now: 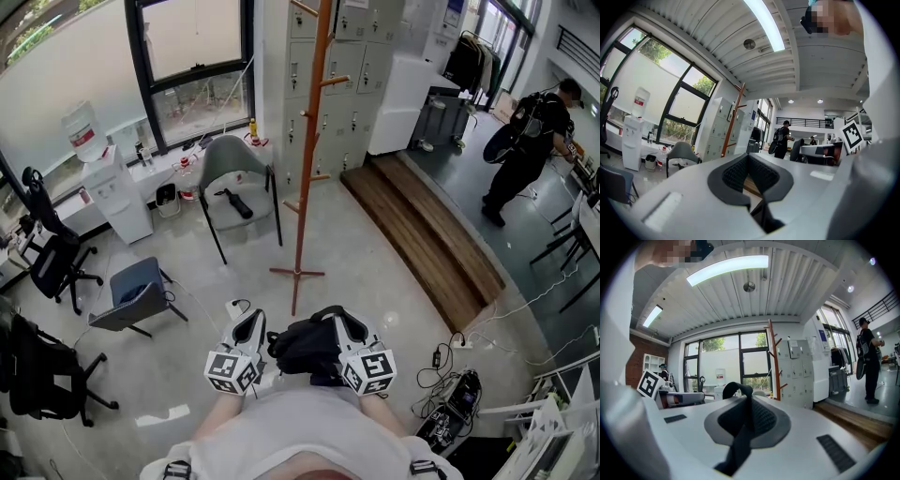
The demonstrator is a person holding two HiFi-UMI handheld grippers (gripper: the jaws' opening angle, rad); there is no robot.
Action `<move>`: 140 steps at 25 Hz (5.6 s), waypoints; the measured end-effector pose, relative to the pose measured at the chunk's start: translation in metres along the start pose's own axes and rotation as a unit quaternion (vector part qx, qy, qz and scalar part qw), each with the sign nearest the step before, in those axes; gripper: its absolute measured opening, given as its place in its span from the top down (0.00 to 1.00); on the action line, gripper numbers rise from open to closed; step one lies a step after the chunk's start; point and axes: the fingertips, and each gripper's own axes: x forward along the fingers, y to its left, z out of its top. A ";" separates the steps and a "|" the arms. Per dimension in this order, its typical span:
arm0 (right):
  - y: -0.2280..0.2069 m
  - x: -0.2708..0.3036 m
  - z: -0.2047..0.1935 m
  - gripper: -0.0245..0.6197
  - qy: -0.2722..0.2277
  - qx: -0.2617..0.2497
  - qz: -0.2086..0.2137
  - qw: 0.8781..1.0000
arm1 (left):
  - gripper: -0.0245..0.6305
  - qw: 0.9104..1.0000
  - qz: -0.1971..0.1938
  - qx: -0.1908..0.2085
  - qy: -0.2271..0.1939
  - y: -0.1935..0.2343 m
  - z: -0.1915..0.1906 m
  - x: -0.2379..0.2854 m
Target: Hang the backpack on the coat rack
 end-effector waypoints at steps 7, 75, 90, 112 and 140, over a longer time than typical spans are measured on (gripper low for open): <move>-0.024 0.036 -0.005 0.93 0.010 0.006 0.015 1.000 | 0.95 0.999 0.040 -0.004 -0.005 0.026 0.004 0.029; -0.162 0.358 0.005 0.93 0.044 0.030 -0.131 0.990 | 0.95 0.992 -0.116 0.031 0.042 0.259 0.052 0.372; -0.164 0.377 0.020 0.93 0.033 0.021 -0.126 0.991 | 0.95 0.993 -0.106 0.024 0.047 0.276 0.050 0.372; -0.152 0.393 0.149 0.93 -0.039 -0.040 -0.089 0.994 | 0.95 0.991 -0.120 0.023 0.050 0.279 0.048 0.389; -0.170 0.413 0.271 0.93 -0.087 -0.117 -0.110 0.983 | 0.95 0.992 -0.120 0.022 0.042 0.286 0.054 0.377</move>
